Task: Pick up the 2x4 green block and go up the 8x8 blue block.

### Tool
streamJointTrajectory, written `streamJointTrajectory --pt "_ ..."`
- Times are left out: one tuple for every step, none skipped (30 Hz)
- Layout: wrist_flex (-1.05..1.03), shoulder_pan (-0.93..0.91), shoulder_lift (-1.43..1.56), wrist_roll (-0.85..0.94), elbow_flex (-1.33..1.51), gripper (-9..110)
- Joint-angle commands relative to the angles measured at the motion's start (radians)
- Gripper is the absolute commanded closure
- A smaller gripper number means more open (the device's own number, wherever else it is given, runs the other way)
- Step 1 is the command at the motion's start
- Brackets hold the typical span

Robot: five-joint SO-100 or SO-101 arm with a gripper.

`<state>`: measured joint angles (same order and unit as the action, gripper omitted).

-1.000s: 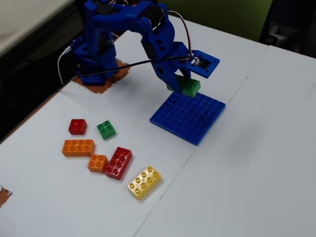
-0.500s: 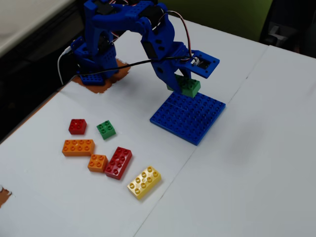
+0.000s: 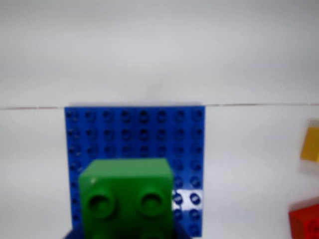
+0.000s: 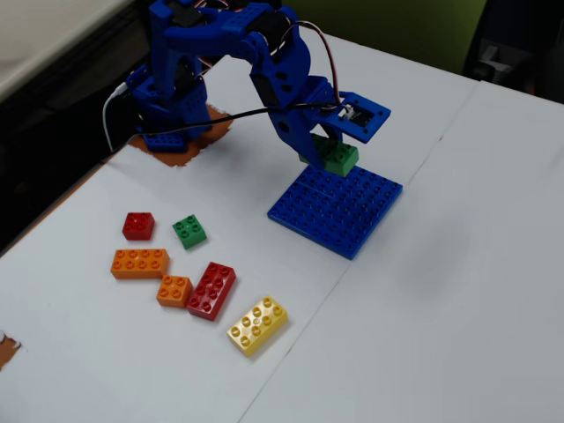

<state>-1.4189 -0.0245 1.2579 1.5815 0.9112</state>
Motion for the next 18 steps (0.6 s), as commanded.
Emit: streamJointTrajectory --pt "0.020 -0.005 0.017 -0.005 -0.035 99" --pt "0.020 -0.005 0.017 -0.005 -0.035 99" --pt "0.020 -0.005 0.017 -0.005 -0.035 99" --pt "0.020 -0.005 0.017 -0.005 -0.035 99" --pt "0.020 -0.003 0.017 -0.005 -0.035 99" --pt "0.020 -0.003 0.017 -0.005 -0.035 99" --pt "0.020 -0.003 0.017 -0.003 -0.034 99" --pt "0.020 -0.003 0.017 -0.002 -0.034 99" --pt "0.020 -0.002 0.017 0.002 -0.032 99" --pt "0.020 -0.002 0.017 0.003 -0.032 99" --pt "0.021 0.000 0.014 0.005 -0.032 99" --pt "0.023 0.000 0.014 0.005 -0.032 99" --pt "0.023 0.000 0.012 0.005 -0.032 99" --pt "0.025 0.000 0.011 0.005 -0.032 99" --pt "0.025 0.000 0.011 0.006 -0.032 99" --pt "0.026 0.000 0.009 0.006 -0.032 99" --pt "0.028 0.000 0.009 0.006 -0.032 99" --pt "0.028 0.000 0.008 0.006 -0.032 99"
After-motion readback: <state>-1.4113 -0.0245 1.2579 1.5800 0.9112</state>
